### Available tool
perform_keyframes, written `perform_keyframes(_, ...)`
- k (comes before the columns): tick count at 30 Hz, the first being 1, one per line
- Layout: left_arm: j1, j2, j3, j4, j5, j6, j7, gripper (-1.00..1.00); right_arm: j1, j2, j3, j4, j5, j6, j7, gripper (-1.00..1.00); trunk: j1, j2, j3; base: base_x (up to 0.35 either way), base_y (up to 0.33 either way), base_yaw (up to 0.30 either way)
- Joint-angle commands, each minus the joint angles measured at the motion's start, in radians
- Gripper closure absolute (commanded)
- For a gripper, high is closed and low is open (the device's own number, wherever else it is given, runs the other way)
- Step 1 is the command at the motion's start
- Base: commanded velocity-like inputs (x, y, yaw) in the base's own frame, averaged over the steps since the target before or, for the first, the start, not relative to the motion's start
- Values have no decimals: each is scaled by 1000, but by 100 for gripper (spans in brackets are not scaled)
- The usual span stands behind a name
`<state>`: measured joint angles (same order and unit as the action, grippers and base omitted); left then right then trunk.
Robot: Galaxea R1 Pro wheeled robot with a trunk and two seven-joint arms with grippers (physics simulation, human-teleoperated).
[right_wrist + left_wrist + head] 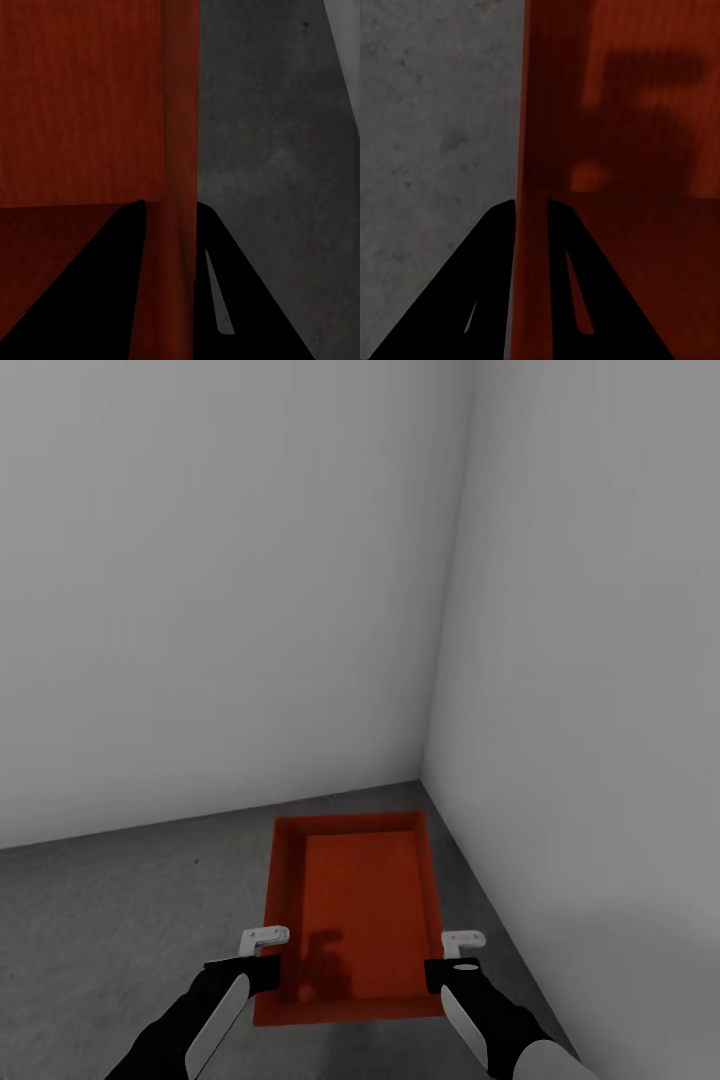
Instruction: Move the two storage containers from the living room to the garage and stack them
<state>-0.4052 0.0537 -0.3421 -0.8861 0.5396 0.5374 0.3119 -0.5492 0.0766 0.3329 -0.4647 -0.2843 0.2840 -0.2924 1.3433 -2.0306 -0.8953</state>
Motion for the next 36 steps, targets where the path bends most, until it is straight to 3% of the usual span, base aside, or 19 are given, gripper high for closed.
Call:
perform_keyframes(1, -1, 2, 0, -19, 2, -86, 10, 100, 0, -1, -2, 0, -9, 6, -5, 100, 0, 0, -2, 0, 0, 0)
perform_keyframes(4, -1, 2, 0, -19, 2, -86, 10, 100, 0, -1, -2, 0, -9, 6, -5, 100, 0, 0, -4, 0, 0, 0)
perform_keyframes(25, -1, 2, 0, -19, 2, -85, 9, 100, 0, -1, -2, 0, -9, 6, -5, 100, 80, -147, -87, 0, 0, 0)
perform_keyframes(36, -1, 2, 0, -19, 2, -85, 10, 100, 0, -1, -2, 0, -9, 6, -5, 100, 80, -147, -93, 0, 0, 0)
